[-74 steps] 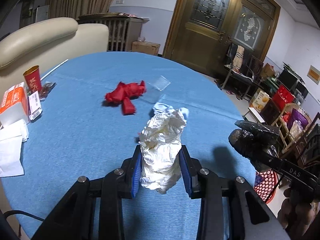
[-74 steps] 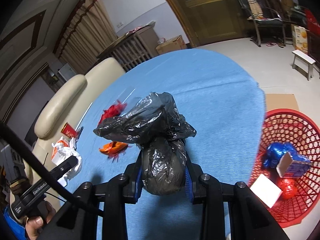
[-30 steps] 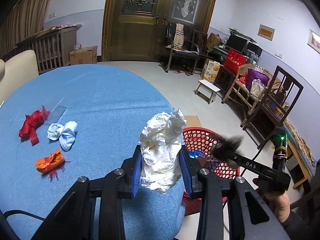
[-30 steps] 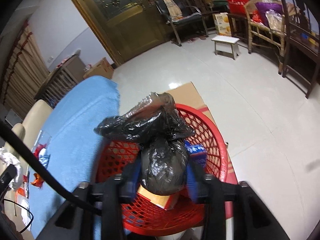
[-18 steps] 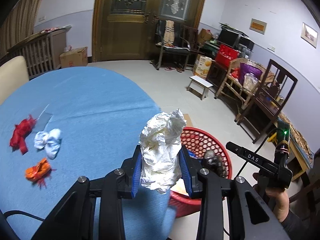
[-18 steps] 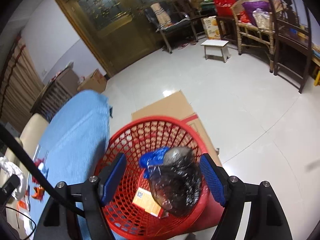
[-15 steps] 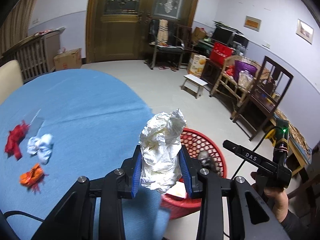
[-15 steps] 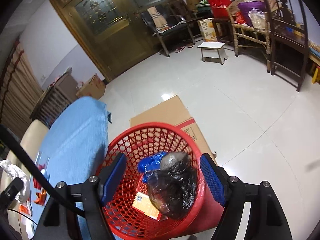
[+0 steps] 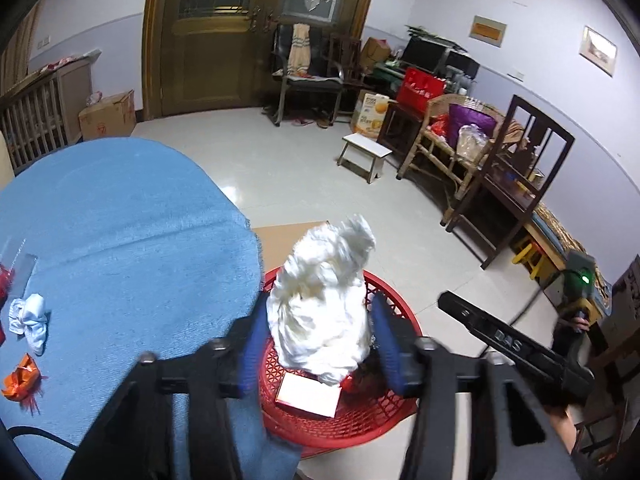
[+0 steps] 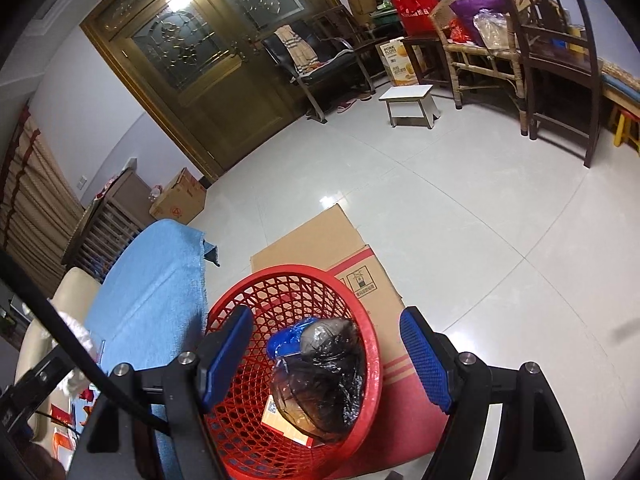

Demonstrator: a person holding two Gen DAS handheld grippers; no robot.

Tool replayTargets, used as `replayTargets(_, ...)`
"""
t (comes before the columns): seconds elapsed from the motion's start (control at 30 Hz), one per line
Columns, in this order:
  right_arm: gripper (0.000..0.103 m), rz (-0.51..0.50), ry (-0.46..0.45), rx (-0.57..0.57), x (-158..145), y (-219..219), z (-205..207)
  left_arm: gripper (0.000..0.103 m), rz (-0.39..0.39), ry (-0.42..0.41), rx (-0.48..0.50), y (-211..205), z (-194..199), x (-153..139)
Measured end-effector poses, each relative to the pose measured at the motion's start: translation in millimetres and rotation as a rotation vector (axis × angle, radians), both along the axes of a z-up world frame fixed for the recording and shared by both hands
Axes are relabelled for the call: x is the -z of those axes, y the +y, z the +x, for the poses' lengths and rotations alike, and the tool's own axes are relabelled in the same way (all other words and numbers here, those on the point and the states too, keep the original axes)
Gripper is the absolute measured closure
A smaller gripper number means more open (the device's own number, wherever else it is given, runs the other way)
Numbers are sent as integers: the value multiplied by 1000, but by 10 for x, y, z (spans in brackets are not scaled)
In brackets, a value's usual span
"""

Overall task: Collect trash
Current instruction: 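Carry the tissue and black bag to the red wastebasket and release both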

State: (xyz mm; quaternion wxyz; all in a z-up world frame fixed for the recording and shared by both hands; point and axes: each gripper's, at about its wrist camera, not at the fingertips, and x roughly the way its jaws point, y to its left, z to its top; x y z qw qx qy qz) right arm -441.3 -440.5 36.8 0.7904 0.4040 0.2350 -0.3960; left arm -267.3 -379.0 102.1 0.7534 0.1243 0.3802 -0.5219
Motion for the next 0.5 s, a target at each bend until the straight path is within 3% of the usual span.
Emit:
replayTargets(0.07, 24, 2, -3, 8, 10, -9, -25, 31, 3, 26, -21, -37, 43, 27)
replayTargets(0.3, 24, -1, -3, 13, -5, 8, -41, 31, -2, 53, -96, 158, 206, 0)
replayTargets(0.5, 24, -6, -1, -22, -39, 104, 124, 30, -28, 28, -177, 597, 385, -83)
